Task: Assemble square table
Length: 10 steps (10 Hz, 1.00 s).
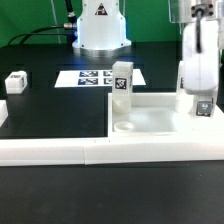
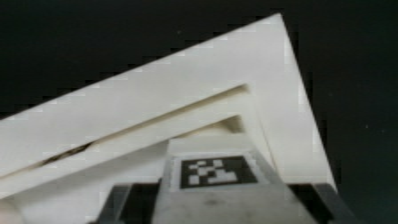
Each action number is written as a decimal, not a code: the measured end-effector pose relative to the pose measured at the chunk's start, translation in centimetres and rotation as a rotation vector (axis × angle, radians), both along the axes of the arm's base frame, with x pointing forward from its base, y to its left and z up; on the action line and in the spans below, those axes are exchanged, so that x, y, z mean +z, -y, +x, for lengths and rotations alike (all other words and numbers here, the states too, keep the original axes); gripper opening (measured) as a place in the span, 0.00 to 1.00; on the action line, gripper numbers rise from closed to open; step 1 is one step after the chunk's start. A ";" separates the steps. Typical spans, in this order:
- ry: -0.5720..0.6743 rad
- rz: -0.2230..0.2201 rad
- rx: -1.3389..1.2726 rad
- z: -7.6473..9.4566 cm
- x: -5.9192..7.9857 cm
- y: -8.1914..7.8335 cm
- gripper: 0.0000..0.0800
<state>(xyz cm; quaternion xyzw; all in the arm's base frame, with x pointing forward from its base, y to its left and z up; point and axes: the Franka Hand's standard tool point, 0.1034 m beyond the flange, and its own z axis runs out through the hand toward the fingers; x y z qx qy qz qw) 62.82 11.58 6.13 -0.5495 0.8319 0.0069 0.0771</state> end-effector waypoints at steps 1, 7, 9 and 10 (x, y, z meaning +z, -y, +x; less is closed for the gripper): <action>-0.005 -0.003 -0.003 -0.1 0.0 0.2 0.36; -0.004 -0.005 0.007 -0.1 0.0 0.2 0.80; 0.026 0.002 0.044 -0.2 1.9 0.2 0.81; 0.040 0.007 0.061 -0.3 3.1 0.3 0.81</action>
Offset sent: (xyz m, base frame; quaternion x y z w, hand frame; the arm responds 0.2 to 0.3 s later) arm 0.0000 0.0000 0.0000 0.0000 0.0000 0.0000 1.0000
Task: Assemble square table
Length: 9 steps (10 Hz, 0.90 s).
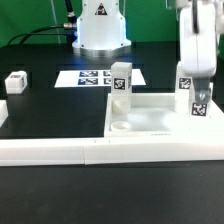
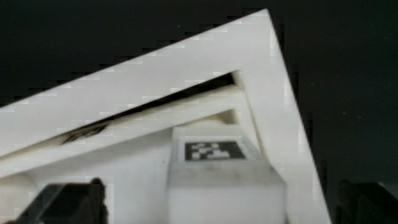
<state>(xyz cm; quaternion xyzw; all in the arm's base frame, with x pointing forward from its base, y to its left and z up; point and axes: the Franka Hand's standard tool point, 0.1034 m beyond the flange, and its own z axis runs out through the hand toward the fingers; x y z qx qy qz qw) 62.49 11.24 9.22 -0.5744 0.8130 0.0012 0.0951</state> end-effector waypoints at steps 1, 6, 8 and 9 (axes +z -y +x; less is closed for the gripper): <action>0.018 0.001 0.010 0.0 1.0 0.3 0.81; 0.017 -0.003 0.018 0.0 0.8 0.5 0.81; 0.016 -0.004 0.019 -0.1 0.8 0.5 0.81; 0.016 -0.004 0.021 -0.1 0.7 0.5 0.81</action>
Offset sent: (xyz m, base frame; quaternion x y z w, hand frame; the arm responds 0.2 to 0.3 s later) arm 0.0000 0.0000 0.0000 0.0000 0.0000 0.0000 1.0000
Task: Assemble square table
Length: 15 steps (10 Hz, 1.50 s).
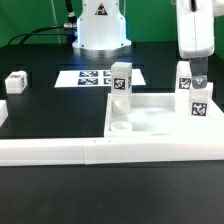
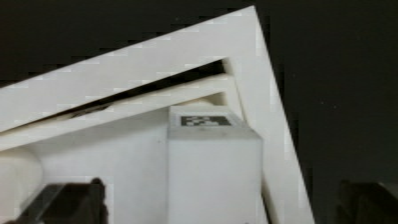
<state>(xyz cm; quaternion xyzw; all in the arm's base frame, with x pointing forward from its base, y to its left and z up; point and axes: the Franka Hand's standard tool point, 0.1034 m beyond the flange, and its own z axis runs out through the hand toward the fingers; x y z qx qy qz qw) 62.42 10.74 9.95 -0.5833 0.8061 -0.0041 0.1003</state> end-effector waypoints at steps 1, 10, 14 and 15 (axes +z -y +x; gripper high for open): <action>0.006 -0.009 0.051 0.0 0.0 0.0 0.81; 0.151 -0.206 0.874 -4.2 3.7 8.0 0.81; 0.172 -0.374 1.367 -10.0 1.9 14.8 0.81; 0.145 -0.428 1.492 -12.4 0.6 18.1 0.81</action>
Offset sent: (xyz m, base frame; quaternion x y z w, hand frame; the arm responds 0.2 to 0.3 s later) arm -0.0645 -0.0692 0.0394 0.0188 -0.0245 -0.2829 0.9587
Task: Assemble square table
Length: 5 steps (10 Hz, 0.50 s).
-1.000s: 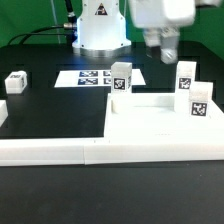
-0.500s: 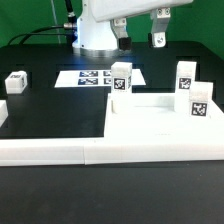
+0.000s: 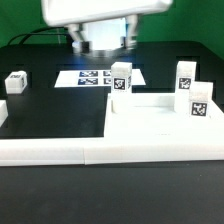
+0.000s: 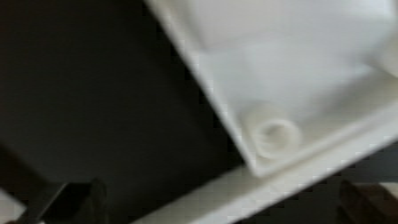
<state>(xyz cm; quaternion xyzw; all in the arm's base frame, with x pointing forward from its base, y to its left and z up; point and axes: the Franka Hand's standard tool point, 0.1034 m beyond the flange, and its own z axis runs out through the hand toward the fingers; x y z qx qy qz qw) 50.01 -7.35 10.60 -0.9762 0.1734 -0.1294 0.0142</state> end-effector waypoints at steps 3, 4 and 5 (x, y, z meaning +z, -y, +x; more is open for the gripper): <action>-0.064 -0.106 0.243 -3.6 -2.4 6.5 0.81; -0.093 -0.109 0.275 -4.4 -3.4 7.5 0.81; -0.097 -0.127 0.335 -4.1 -3.2 7.3 0.81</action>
Offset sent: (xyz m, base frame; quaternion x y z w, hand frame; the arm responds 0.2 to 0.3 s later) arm -0.0212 -0.0328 -0.0363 0.0279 -0.0624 -0.1405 0.9877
